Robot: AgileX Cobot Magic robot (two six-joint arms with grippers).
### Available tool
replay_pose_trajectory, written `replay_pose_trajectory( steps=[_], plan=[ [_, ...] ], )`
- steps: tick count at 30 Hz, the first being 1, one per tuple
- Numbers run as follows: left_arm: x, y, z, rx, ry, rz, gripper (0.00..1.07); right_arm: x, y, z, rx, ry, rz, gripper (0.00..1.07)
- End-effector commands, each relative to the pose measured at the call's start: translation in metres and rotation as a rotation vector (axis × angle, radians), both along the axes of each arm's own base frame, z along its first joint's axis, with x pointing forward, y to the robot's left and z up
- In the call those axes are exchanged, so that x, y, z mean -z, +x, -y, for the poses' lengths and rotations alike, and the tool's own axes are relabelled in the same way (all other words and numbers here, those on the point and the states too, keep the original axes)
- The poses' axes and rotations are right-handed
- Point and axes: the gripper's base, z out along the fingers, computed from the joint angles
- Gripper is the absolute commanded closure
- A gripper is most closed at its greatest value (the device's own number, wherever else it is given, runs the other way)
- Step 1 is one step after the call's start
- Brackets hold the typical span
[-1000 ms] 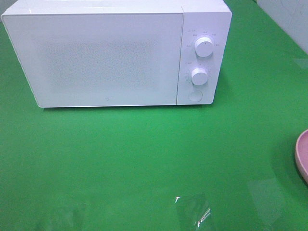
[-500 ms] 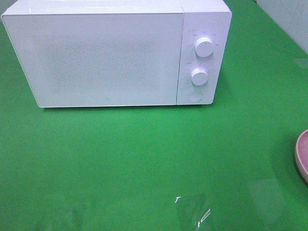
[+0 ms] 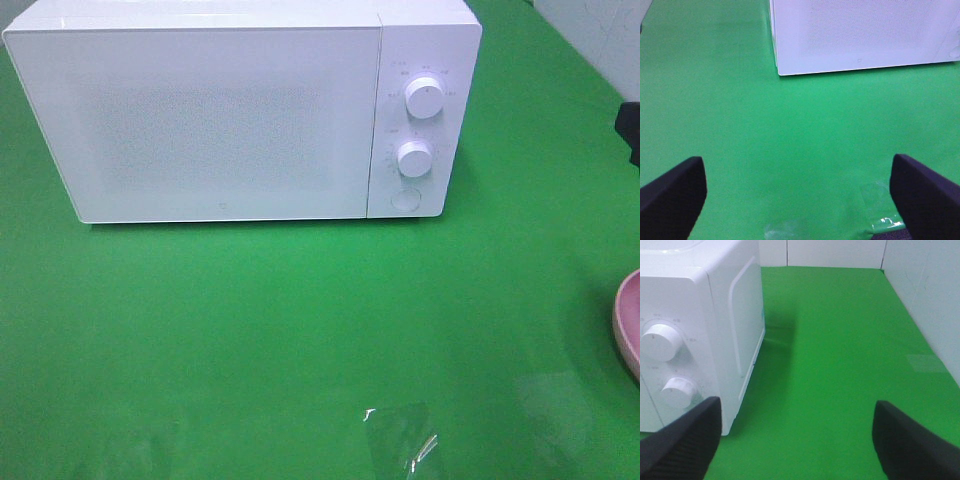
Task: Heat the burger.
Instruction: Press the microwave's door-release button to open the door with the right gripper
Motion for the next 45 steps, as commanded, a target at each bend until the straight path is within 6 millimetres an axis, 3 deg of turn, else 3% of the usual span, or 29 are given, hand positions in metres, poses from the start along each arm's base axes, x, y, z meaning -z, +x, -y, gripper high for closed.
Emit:
replay_pose_trajectory(
  steps=[1,9,11,16,17,27,29,38,45],
  plan=[
    [0.000,0.000,0.000,-0.002,-0.010,0.010,0.16,0.004,0.014,0.003,0.044,-0.023,0.071,0.30],
    [0.000,0.000,0.000,-0.002,-0.010,0.010,0.16,0.021,0.028,-0.018,0.083,-0.084,0.157,0.31],
    [0.000,0.000,0.000,-0.002,-0.010,0.010,0.16,0.031,0.031,-0.037,0.071,-0.103,0.166,0.31],
    [0.000,0.000,0.000,-0.002,-0.010,0.010,0.16,0.036,0.031,-0.051,0.061,-0.098,0.195,0.31],
    [0.000,0.000,0.000,-0.002,-0.010,0.010,0.16,0.042,0.029,-0.065,0.049,-0.089,0.211,0.31],
    [0.000,0.000,0.000,-0.002,-0.010,0.010,0.16,0.068,0.025,-0.104,0.028,-0.099,0.159,0.31],
    [0.000,0.000,0.000,-0.002,-0.010,0.010,0.16,0.072,0.028,-0.120,0.023,-0.092,0.161,0.31],
    [0.000,0.000,0.000,-0.002,-0.010,0.010,0.16,0.081,0.036,-0.149,0.015,-0.071,0.139,0.31],
    [0.000,0.000,0.000,-0.002,-0.010,0.010,0.16,0.084,0.038,-0.152,0.017,-0.065,0.140,0.31]
  ],
)
